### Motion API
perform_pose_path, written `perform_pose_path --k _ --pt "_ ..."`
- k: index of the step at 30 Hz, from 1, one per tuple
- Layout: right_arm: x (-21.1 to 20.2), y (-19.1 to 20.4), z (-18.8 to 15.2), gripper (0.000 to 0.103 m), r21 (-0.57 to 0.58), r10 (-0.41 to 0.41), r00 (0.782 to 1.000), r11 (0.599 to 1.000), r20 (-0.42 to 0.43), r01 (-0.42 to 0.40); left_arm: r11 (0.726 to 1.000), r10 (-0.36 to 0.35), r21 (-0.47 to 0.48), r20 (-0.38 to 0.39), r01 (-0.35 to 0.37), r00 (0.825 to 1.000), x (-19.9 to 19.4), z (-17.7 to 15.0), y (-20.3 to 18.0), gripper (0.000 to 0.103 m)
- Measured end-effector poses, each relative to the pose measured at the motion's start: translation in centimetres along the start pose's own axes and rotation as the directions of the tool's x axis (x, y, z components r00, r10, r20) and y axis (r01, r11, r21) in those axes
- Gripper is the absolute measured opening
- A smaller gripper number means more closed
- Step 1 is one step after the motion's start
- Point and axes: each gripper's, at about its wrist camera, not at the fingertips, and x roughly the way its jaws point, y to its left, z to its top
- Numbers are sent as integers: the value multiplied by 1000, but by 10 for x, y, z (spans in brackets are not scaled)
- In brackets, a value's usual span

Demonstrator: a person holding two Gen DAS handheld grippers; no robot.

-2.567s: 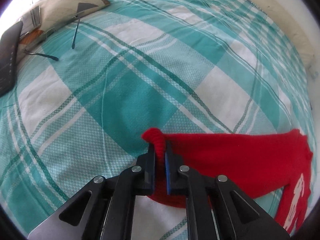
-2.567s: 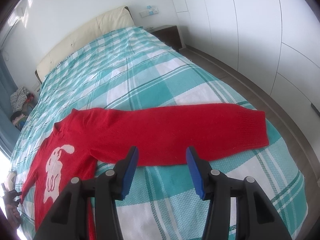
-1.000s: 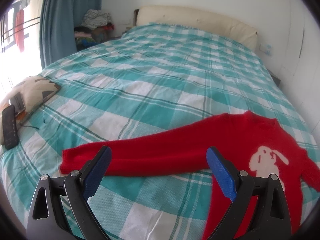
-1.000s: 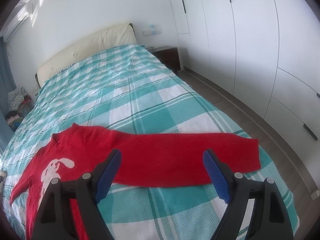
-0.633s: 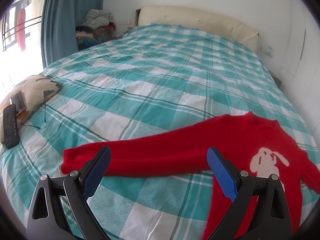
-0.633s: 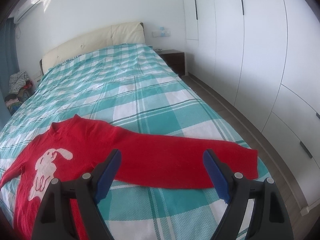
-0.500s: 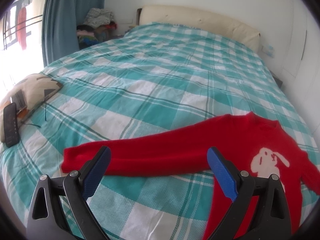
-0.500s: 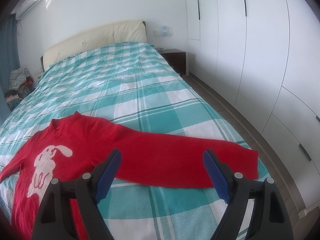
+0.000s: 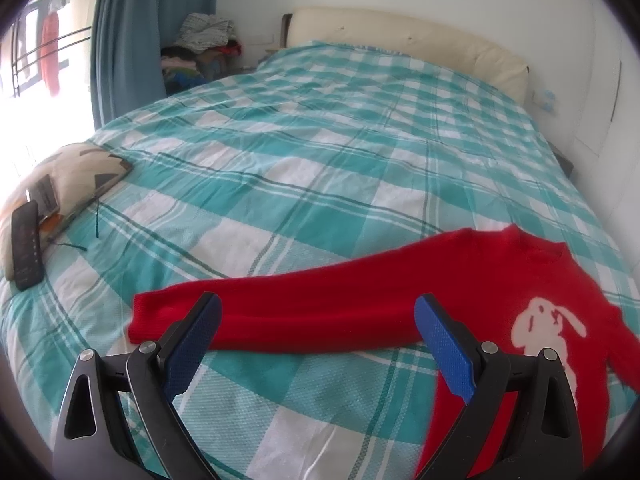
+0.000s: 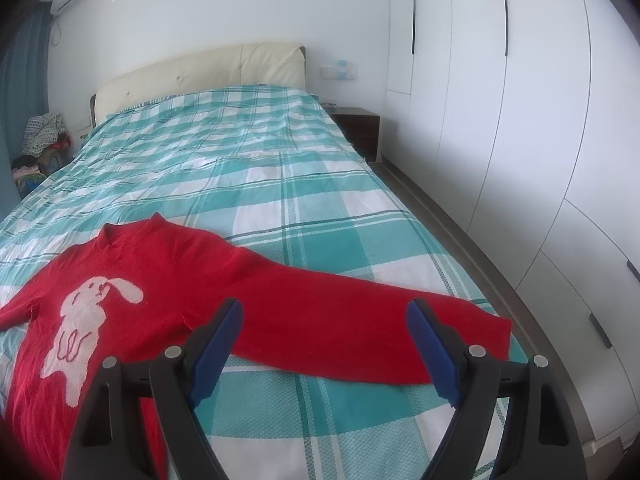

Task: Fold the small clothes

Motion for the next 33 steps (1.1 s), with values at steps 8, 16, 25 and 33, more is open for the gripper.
perform_pose_path --k 8,16,25,33 --pt "0 1 0 83 -21 -16 1000 1000 6 16 1000 5 -5 -2 -5 1000 0 0 2 98" --pt "-1 5 0 83 -52 -39 999 998 24 40 1000 11 -9 -5 -11 1000 2 -1 4 98" --pt "0 6 0 83 -61 -52 998 997 28 53 1000 21 -22 -9 -22 1000 3 -3 9 98" --pt "1 5 -1 83 -61 -50 998 997 25 51 1000 21 -22 -10 -21 1000 3 -3 9 98"
